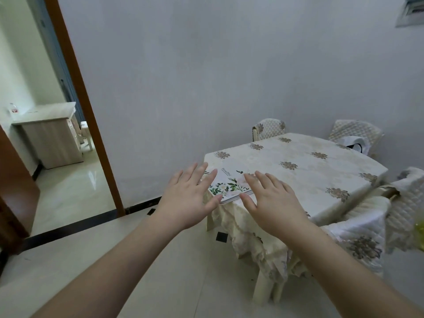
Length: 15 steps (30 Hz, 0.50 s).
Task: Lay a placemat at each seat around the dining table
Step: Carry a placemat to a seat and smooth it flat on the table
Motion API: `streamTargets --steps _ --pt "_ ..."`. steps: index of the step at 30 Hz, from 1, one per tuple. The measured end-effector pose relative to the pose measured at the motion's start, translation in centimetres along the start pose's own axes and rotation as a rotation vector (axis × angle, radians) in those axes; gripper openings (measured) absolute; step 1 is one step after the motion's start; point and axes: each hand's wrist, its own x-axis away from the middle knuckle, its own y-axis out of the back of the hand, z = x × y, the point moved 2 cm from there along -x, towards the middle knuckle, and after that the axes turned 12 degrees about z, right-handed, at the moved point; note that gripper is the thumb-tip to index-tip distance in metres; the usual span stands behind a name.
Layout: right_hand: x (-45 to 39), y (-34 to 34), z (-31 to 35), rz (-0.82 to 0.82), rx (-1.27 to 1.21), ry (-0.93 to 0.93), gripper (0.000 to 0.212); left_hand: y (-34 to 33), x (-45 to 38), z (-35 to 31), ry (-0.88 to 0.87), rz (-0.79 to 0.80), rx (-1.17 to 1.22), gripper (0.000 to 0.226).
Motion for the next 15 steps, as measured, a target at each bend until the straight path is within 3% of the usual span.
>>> streamTargets --steps 4,12,15 --pt "-4.7 -1.1 -4.3 0.004 -0.001 -0.009 0.059 -1.2 -6.7 -1.2 -0.033 0.015 -0.016 0.095" --pt "-14.4 -3.4 -12.3 0.05 -0.049 -0.047 0.06 -4.6 -19.9 -2.0 -0.064 0.062 -0.031 0.079" --pt "-17.8 -4.6 -13.3 0.078 -0.074 -0.044 0.06 -5.9 -23.2 -1.6 -0.084 0.07 -0.027 0.086"
